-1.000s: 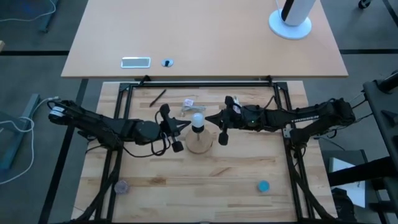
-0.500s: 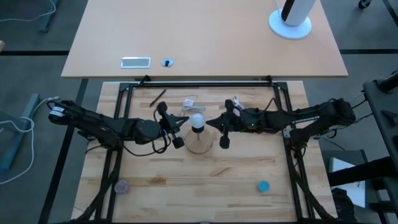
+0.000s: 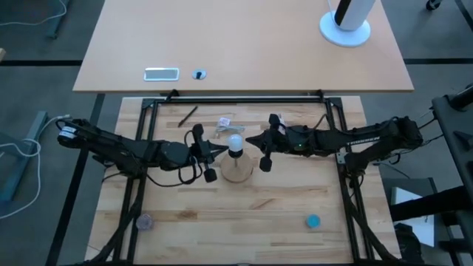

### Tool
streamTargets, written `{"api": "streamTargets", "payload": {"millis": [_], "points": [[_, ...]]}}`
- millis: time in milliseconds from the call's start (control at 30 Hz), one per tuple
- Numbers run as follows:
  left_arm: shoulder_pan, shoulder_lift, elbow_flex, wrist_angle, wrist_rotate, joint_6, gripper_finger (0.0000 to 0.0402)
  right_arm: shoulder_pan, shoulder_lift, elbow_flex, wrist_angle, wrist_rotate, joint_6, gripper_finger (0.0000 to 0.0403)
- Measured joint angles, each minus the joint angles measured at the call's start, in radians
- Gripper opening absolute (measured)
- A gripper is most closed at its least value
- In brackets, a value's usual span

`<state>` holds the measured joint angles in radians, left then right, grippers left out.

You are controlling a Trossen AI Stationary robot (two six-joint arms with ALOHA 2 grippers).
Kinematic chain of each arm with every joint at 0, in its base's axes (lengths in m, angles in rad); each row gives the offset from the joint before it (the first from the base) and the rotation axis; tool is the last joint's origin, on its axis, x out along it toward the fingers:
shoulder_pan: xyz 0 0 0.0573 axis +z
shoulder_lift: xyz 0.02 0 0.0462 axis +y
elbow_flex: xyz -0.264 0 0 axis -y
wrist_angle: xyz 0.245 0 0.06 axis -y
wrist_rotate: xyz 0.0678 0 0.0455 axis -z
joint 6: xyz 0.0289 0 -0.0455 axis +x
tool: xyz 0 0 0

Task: Screw lightbulb
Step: Insert the lightbulb into the brown lamp

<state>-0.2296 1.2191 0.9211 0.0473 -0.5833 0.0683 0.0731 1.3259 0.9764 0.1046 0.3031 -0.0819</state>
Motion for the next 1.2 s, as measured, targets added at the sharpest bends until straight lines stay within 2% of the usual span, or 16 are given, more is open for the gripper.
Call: {"api": "streamTargets", "payload": {"millis": [433, 600, 700, 900, 1033, 1200], "points": [[0.001, 0.015, 0.000, 0.021, -0.043, 0.001, 0.0000, 0.008, 0.011, 0.008, 0.003, -0.033, -0.013, 0.0000], [0.004, 0.014, 0.000, 0.005, -0.108, -0.029, 0.0000, 0.022, 0.011, 0.012, 0.000, -0.072, 0.002, 0.0000], [0.000, 0.009, 0.000, 0.004, -0.102, -0.034, 0.0000, 0.025, 0.004, 0.014, -0.029, -0.059, 0.025, 0.0000], [-0.014, -0.002, -0.001, 0.004, -0.067, -0.028, 0.0000, 0.019, -0.022, 0.016, -0.081, 0.033, 0.033, 0.0000], [-0.010, 0.001, -0.001, 0.007, -0.011, -0.026, 0.0000, 0.006, -0.022, 0.016, -0.064, 0.031, 0.012, 0.0000], [0.002, 0.020, -0.001, 0.012, -0.005, -0.026, 0.0000, 0.004, 0.014, 0.016, -0.007, 0.001, 0.002, 0.0000]]}}
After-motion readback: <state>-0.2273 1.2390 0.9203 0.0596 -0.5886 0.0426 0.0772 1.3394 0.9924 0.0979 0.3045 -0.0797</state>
